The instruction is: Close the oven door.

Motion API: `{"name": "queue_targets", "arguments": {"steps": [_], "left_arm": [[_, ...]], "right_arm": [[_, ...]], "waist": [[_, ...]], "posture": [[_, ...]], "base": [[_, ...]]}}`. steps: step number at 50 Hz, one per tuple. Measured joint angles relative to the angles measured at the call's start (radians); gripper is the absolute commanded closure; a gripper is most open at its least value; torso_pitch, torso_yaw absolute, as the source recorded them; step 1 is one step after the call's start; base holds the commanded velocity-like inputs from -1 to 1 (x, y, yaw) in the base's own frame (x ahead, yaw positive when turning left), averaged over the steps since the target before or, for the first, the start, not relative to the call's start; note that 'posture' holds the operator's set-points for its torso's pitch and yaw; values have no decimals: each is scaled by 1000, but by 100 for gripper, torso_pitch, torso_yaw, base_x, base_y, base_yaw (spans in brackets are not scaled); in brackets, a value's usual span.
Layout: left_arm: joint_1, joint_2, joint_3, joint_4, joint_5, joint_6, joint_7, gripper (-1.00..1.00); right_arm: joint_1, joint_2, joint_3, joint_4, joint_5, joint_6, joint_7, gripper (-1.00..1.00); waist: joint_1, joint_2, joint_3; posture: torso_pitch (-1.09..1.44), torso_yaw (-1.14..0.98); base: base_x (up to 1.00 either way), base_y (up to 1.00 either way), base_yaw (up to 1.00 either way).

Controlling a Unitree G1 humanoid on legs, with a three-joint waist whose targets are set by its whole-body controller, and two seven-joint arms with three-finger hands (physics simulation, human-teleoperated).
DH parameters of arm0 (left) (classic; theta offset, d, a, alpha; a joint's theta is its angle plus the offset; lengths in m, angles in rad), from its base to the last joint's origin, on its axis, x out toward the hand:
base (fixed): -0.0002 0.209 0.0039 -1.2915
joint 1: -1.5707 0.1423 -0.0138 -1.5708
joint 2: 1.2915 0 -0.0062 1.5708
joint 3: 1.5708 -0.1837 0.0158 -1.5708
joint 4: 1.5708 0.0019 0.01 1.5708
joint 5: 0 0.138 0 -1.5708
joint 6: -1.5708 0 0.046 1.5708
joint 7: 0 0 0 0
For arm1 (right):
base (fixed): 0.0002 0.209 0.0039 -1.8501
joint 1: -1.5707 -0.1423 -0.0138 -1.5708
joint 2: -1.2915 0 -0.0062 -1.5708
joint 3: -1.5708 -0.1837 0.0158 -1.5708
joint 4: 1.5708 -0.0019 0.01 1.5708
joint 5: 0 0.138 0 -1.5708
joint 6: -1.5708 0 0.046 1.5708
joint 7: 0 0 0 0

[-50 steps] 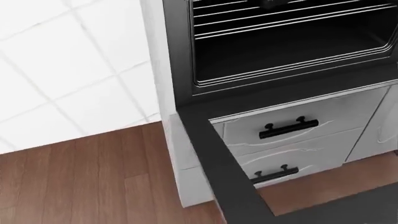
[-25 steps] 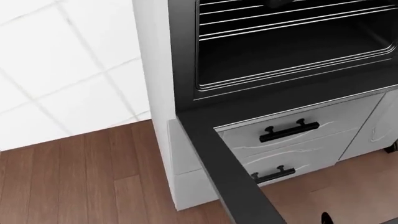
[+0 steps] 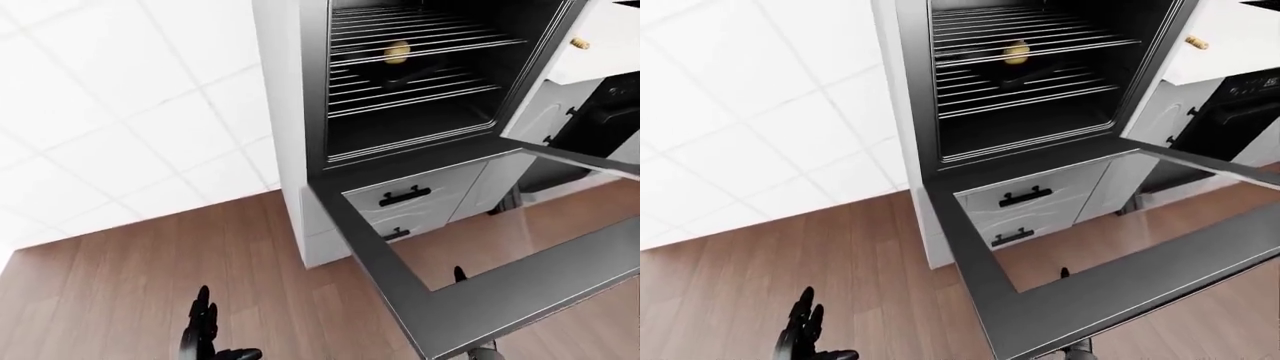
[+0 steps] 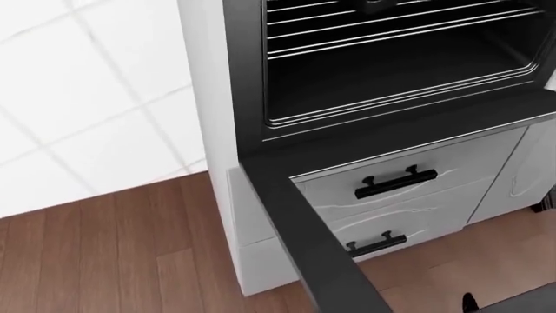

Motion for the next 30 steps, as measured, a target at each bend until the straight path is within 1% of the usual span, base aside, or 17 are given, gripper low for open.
{"name": "queue_targets", "arguments": {"steps": [5,8,12,17,19,24,25,27,28,30], "left_arm": [[0,1,2,2,0,2,-2,-100],[-1,2,4,5,0,5,-5,-100],[-3,4,7,2,-1,3,-6,-100],[2,2,7,6,2,4,-7,-100],[2,4,8,7,1,4,-6,-100],[1,4,9,4,-1,3,-3,-100],[1,2,8,4,0,3,-2,-100],[-1,-5,2,3,2,4,-3,-100],[-2,-8,-1,3,4,5,-4,-100],[-2,-10,-4,3,7,7,-6,-100]], "right_arm": [[-2,1,0,0,7,9,8,-100],[-2,1,-2,-2,13,10,17,-100],[-3,4,-2,-3,21,13,29,-100],[0,6,-3,-1,30,15,40,-100],[-2,7,-2,-2,32,15,44,-100],[-3,8,-3,-3,41,14,61,-100],[-3,6,-3,-4,43,14,63,-100],[-3,1,-5,-5,47,14,66,-100],[-1,0,-6,-4,50,15,66,-100],[2,0,-6,0,53,18,67,-100]], "waist": [[0,1,-3],[1,7,2],[-1,5,-6],[-1,9,5],[-4,5,7],[-14,-14,11],[-16,-11,11],[-20,4,10],[-19,5,9],[-20,-2,-1]], "posture": [[0,0],[0,0],[0,0],[0,0],[0,0],[0,0],[0,0],[0,0],[0,0],[0,0]], "base": [[0,0,-2],[0,0,-3],[0,0,-5],[0,0,-13],[0,0,-23],[0,0,-35],[-1,0,-46],[-2,0,-46],[-2,0,-46],[-2,0,-45]]}}
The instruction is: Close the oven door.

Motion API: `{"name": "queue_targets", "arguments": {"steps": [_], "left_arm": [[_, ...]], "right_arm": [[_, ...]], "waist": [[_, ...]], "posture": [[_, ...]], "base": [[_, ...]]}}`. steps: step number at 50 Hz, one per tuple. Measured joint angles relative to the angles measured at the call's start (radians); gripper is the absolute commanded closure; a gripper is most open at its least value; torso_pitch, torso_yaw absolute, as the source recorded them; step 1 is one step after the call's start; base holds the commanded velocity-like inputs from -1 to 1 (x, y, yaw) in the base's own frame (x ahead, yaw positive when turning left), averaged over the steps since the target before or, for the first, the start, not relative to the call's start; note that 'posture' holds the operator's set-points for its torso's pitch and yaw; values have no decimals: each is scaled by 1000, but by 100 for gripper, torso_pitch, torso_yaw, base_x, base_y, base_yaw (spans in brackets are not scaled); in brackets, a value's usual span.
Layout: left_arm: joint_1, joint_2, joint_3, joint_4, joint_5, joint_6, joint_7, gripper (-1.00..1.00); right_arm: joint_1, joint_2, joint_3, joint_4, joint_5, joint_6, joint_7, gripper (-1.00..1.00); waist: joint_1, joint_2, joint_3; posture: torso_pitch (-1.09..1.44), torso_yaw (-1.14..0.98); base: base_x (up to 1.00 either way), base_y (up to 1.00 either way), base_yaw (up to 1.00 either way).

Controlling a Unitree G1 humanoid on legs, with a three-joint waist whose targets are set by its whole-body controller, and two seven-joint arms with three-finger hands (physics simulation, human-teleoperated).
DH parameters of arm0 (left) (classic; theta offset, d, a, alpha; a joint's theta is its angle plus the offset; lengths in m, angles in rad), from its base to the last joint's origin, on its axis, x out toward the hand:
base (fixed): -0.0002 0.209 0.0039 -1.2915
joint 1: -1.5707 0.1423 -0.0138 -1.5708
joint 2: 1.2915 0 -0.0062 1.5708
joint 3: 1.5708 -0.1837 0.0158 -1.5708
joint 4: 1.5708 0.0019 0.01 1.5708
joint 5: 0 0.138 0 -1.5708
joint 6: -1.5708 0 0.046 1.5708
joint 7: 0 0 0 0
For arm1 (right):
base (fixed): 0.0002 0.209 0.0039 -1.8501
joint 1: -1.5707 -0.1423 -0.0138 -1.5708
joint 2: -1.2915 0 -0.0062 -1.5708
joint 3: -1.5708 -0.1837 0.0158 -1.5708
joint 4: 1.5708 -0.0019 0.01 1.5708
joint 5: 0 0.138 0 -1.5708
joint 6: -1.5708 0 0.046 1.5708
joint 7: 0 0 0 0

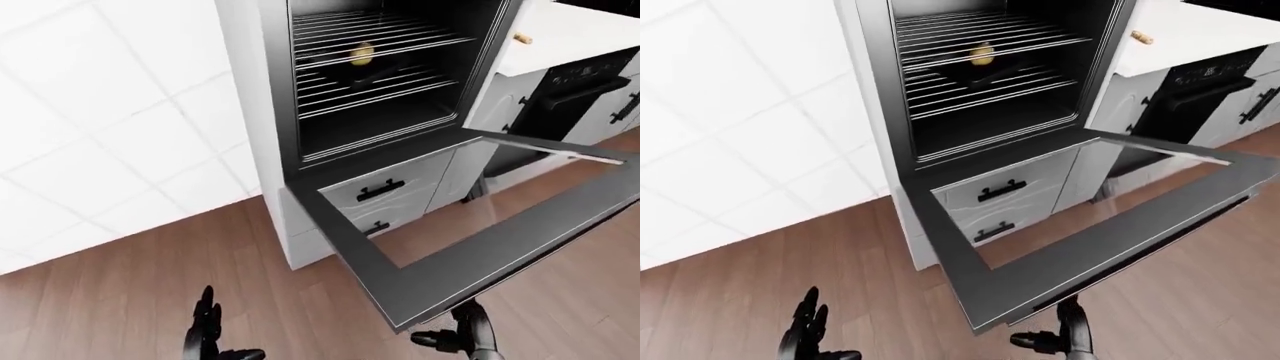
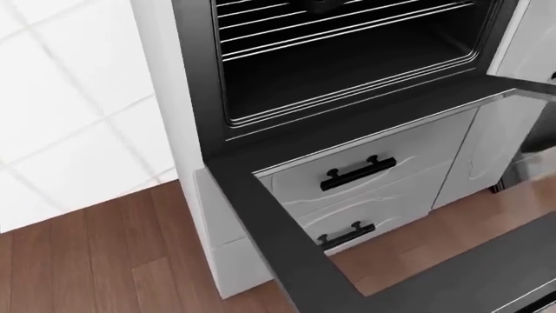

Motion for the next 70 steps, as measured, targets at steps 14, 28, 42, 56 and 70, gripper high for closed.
{"name": "queue_targets", "arguments": {"steps": [14,28,42,56,70], "left_arm": [[12,18,10,1,-16,-5,14,-100],[-2,-1,-3,-1,-7,-2,-2,-100],[2,18,12,0,-9,-2,4,-100],[2,9,7,-4,-13,-5,6,-100],[0,10,3,-6,-12,-11,0,-100]], "right_arm": [[1,22,18,4,-16,2,22,-100],[4,-2,1,-4,-1,0,19,-100],[-4,19,11,-7,-2,7,34,-100],[-2,6,12,-8,-3,0,37,-100],[2,4,9,-5,-2,-9,30,-100]], "waist": [[31,75,3],[-1,-45,-10],[36,79,7],[13,-58,-14],[-11,71,8]], "posture": [[0,0],[0,0],[0,0],[0,0],[0,0]], "base": [[-2,0,-42],[-2,0,-41],[-2,0,-36],[-2,0,-35],[-1,0,-14]]}}
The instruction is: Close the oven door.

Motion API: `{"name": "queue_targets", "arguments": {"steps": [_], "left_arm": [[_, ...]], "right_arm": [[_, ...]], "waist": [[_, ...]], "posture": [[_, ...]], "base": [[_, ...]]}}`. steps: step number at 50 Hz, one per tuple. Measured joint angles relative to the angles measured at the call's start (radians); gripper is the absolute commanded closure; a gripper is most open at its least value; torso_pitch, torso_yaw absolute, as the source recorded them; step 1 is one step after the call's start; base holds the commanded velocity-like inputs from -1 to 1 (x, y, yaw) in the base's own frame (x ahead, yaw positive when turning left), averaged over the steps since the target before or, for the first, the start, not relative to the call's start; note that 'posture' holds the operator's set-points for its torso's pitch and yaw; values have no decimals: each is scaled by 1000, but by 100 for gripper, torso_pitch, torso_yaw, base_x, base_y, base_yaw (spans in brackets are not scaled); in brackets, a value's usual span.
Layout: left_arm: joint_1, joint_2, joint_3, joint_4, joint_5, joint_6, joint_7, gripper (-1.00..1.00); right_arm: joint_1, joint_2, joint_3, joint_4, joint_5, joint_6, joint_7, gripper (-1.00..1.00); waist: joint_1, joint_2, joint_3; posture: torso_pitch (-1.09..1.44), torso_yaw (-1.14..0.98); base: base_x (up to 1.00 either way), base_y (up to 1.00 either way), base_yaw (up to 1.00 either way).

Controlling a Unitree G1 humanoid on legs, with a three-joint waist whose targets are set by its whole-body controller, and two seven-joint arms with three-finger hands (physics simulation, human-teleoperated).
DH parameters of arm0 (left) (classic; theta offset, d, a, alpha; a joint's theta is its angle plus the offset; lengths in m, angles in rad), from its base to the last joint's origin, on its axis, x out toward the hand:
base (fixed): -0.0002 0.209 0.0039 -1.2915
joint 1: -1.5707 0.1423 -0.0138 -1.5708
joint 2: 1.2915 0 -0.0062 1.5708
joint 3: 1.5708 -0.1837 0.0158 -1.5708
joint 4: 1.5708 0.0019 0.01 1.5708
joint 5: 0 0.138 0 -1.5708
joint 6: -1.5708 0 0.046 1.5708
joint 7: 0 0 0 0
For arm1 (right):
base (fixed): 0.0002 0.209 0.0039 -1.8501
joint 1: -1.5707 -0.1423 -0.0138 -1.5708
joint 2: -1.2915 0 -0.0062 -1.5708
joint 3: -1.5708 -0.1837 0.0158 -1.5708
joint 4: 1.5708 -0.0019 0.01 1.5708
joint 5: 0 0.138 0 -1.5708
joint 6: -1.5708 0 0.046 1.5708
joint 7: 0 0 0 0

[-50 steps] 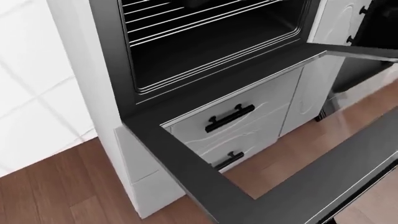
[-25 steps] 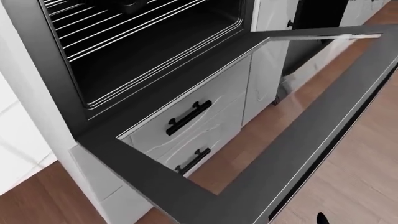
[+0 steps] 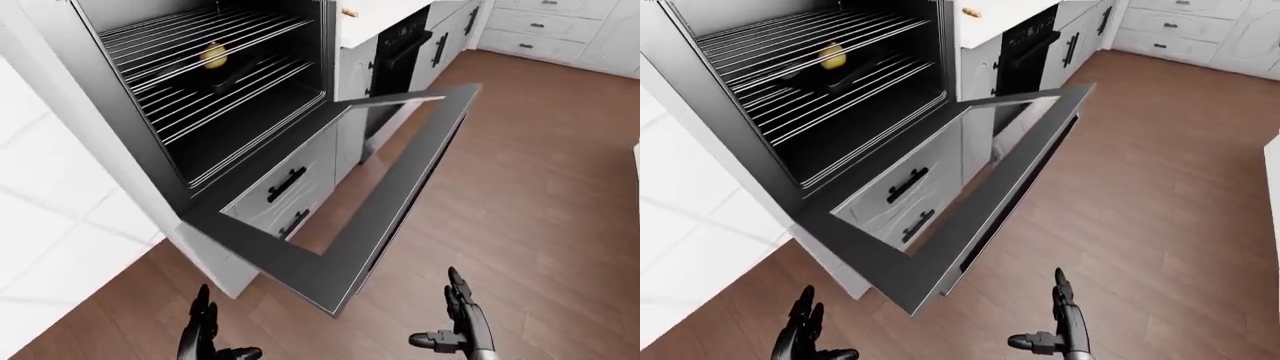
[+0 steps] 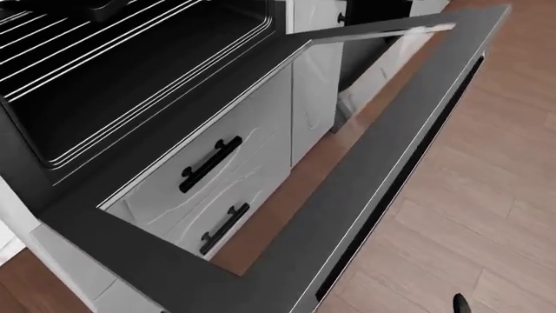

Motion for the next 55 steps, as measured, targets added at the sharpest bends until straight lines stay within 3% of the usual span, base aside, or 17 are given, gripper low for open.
{"name": "queue_targets", "arguments": {"steps": [2,6,12,22,45,50,55], "left_arm": [[0,7,4,2,-2,6,0,-100],[5,8,9,11,-6,11,0,-100],[0,2,7,8,0,13,-4,-100],[-1,-1,2,2,0,9,-1,-100],[-5,5,6,6,-5,16,-8,-100],[-4,4,8,9,-5,19,-10,-100],[-4,-4,5,6,1,14,-13,-100]], "right_arm": [[0,13,6,1,-4,1,1,-100],[1,18,8,4,-10,3,17,-100],[-9,10,-13,-6,24,4,42,-100],[-12,8,-17,-6,78,19,80,-100],[-12,8,-10,-7,88,28,84,-100],[-10,8,-10,-5,88,29,84,-100],[-8,0,-15,-8,93,29,82,-100]], "waist": [[6,-27,3],[24,-58,-9],[30,-70,-24],[32,-67,-32],[30,-72,-18],[32,-62,-17],[28,-30,-12]], "posture": [[0,0],[0,0],[0,0],[0,0],[0,0],[0,0],[0,0]], "base": [[0,0,0],[0,0,0],[0,0,0],[0,0,0],[0,3,0],[0,9,0],[0,20,0]]}}
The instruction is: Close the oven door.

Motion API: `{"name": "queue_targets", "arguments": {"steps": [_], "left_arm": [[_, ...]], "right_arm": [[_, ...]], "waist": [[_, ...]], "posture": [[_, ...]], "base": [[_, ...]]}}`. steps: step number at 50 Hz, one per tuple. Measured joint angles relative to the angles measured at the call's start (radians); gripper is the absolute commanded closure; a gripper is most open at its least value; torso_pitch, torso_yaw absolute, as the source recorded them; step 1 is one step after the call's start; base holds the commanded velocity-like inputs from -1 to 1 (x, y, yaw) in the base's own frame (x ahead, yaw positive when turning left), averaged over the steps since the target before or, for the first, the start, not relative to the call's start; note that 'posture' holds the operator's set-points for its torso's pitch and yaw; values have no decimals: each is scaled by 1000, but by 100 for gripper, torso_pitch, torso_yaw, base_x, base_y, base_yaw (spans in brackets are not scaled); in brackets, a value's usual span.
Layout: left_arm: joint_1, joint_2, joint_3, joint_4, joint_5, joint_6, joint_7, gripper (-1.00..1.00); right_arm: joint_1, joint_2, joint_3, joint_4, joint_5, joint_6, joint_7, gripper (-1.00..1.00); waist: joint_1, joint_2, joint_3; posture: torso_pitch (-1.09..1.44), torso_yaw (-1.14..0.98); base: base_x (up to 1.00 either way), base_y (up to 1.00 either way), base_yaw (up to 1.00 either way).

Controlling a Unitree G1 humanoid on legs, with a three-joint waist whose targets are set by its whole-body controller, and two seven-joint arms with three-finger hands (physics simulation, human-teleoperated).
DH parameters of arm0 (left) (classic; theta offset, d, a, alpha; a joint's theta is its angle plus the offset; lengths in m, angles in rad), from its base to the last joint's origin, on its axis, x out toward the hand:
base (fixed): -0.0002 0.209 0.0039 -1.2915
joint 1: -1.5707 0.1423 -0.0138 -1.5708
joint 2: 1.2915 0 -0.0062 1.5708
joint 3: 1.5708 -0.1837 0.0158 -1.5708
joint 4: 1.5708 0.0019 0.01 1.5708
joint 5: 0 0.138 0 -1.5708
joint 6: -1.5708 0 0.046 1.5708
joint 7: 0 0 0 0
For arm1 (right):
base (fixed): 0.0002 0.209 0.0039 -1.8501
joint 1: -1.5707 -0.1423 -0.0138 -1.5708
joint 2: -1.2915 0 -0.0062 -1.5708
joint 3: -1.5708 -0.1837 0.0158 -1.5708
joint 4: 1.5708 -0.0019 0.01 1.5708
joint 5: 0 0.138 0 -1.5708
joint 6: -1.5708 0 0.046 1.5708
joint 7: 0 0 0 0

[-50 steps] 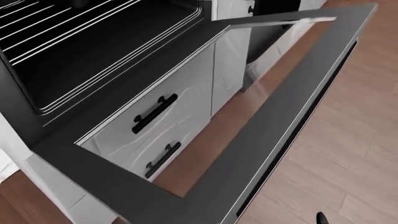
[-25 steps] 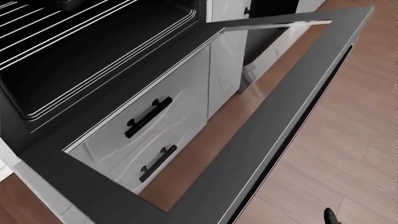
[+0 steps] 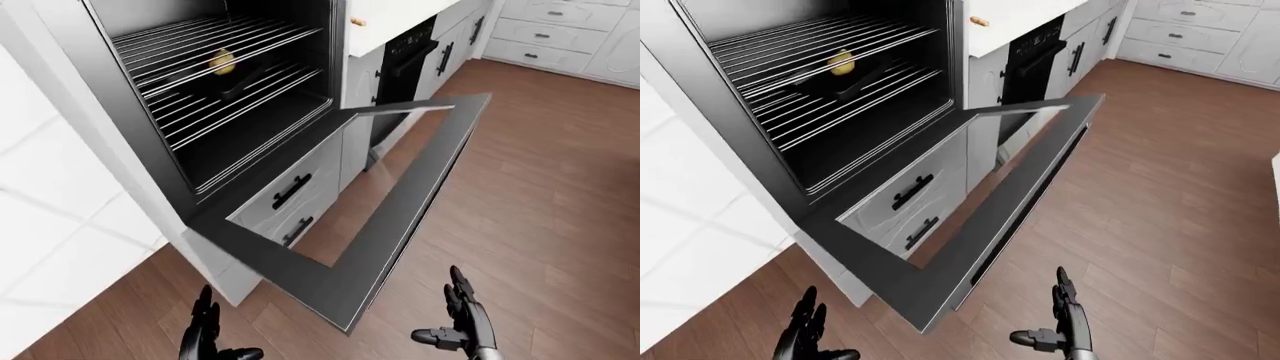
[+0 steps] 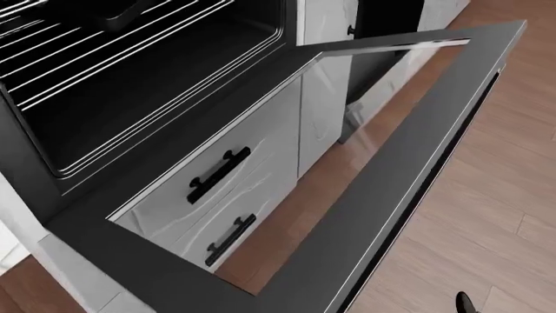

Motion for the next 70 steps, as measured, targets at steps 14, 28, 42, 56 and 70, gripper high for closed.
{"name": "queue_targets", "arguments": {"steps": [14,28,42,56,70], "left_arm": [[-1,15,9,-4,-9,-2,4,-100],[-1,5,4,-2,-1,0,-2,-100],[2,12,8,2,-6,2,3,-100],[-2,4,3,-2,0,3,-2,-100],[1,8,6,3,-10,4,7,-100]], "right_arm": [[-1,12,9,-1,-4,5,7,-100],[1,0,4,-2,3,2,0,-100],[0,11,6,1,-5,4,5,-100],[-1,2,3,-3,4,8,3,-100],[-9,8,-5,-2,13,10,8,-100]], "waist": [[3,-59,9],[-7,-1,8],[5,-51,8],[-6,-24,7],[9,-59,23]], "posture": [[0,0],[0,0],[0,0],[0,0],[0,0]], "base": [[0,21,0],[0,21,0],[0,21,0],[0,20,0],[0,2,0]]}}
